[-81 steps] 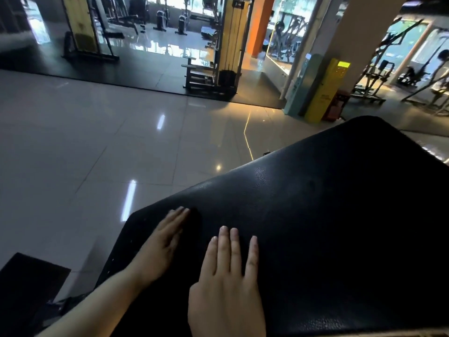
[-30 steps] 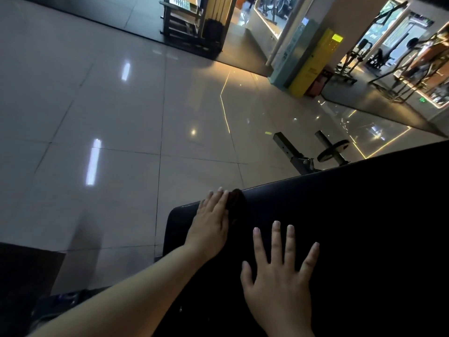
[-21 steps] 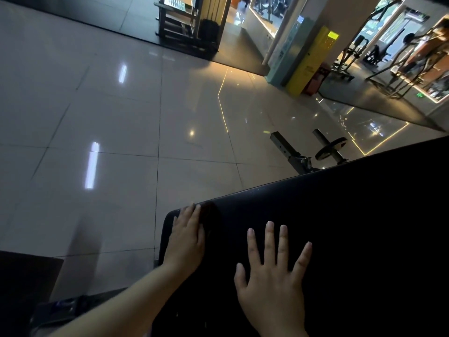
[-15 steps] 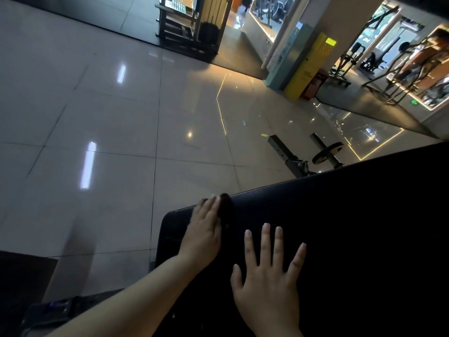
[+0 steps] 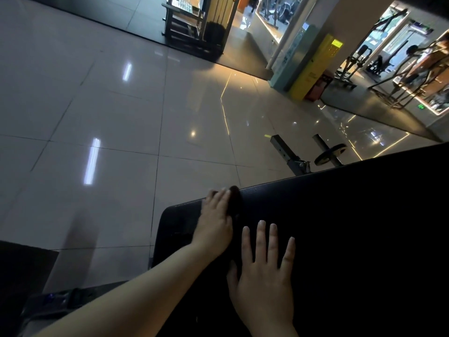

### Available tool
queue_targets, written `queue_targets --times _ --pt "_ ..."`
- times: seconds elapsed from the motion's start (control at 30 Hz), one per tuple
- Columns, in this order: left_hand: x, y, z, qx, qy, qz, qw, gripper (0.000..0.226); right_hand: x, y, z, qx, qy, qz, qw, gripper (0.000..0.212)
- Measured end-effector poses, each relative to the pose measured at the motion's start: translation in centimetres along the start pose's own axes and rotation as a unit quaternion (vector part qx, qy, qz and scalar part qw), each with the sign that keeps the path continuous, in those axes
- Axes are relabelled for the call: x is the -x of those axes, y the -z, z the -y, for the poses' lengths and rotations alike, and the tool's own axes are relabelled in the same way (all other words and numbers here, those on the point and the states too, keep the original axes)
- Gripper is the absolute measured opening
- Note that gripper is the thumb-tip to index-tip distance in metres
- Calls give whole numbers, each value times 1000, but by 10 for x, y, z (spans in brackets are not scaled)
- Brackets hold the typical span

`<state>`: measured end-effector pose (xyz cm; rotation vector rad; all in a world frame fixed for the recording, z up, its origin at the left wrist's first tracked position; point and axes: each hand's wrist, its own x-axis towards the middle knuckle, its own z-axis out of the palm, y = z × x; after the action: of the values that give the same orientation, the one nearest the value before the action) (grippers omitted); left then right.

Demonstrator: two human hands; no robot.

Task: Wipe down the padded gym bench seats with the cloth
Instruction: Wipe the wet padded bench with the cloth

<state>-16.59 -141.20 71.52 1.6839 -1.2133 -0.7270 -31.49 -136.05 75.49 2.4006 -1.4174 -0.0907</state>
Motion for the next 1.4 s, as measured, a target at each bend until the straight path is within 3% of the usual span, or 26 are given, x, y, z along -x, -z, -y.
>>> queue_targets --times 0.07,0.13,0.27,0.33,0.4,0.5,0.63,0.77,0.83,0.9,1.03,1.17,1.23,1.4 --pt "23 1 3 -10 -102 38 994 64 1 -1 0 -10 7 3 1000 77" --pt "44 4 21 -30 -128 35 991 61 1 -2 0 -21 10 1 1000 76" --pt "21 7 38 -11 84 -49 995 54 -1 -1 0 -40 5 -12 999 74" --pt "-3 4 20 -22 123 -43 991 57 -1 2 -2 -44 3 -5 999 74" --pt "-13 -5 0 -6 75 -10 997 63 -1 7 -10 -46 15 -6 999 73" --pt "6 -9 -21 -4 -72 69 995 66 -3 12 -30 -41 32 -18 998 65" --pt "62 5 13 -38 -174 102 979 73 6 10 -44 -24 49 -49 997 63" --pt "67 13 47 -37 -42 36 998 69 7 2 -41 -22 91 -52 994 65" --pt "37 10 33 -32 37 19 999 66 5 2 -42 -22 98 -46 994 64" --pt "11 2 5 3 51 5 999 65 5 3 -41 -21 95 -43 994 64" --pt "6 -18 -42 53 -88 68 992 55 8 7 -38 -16 96 -25 995 65" --pt "30 -9 -15 24 -185 89 978 52 13 13 -35 -29 80 -23 996 56" --pt "42 1 11 -4 -164 64 984 60 12 14 -33 -32 84 -21 996 54" --pt "0 -2 -3 -1 42 -2 999 56 5 11 -35 -41 88 -18 995 57"
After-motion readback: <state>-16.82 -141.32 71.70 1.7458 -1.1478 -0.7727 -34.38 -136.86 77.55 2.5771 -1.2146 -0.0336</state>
